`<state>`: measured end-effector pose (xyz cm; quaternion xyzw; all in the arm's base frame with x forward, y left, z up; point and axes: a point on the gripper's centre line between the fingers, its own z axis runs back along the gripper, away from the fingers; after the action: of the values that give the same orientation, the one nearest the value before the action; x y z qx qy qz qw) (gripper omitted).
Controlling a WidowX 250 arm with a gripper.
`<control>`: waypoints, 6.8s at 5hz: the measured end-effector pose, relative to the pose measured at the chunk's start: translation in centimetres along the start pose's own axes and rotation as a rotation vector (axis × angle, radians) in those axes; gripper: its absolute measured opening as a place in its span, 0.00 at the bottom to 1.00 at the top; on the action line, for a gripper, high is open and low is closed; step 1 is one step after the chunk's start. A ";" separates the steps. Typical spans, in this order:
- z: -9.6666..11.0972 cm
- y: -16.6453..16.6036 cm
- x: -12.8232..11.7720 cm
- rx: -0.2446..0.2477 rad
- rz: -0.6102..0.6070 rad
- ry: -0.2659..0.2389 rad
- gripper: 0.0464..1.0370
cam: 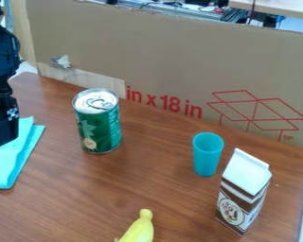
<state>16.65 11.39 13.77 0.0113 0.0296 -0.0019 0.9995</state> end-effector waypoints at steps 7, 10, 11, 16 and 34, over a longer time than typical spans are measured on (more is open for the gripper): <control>-7.0 -17.0 1.4 0.019 -0.369 0.089 0.96; -10.2 -17.0 1.9 0.091 -0.328 0.170 0.94; -11.2 -17.0 1.7 0.064 -0.349 0.184 0.84; -1.0 -9.5 0.4 -0.078 -0.309 0.014 0.57; -0.7 6.8 5.5 -0.055 0.320 -0.046 0.96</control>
<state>22.16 18.22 12.90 -0.0114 0.0048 0.1580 0.9874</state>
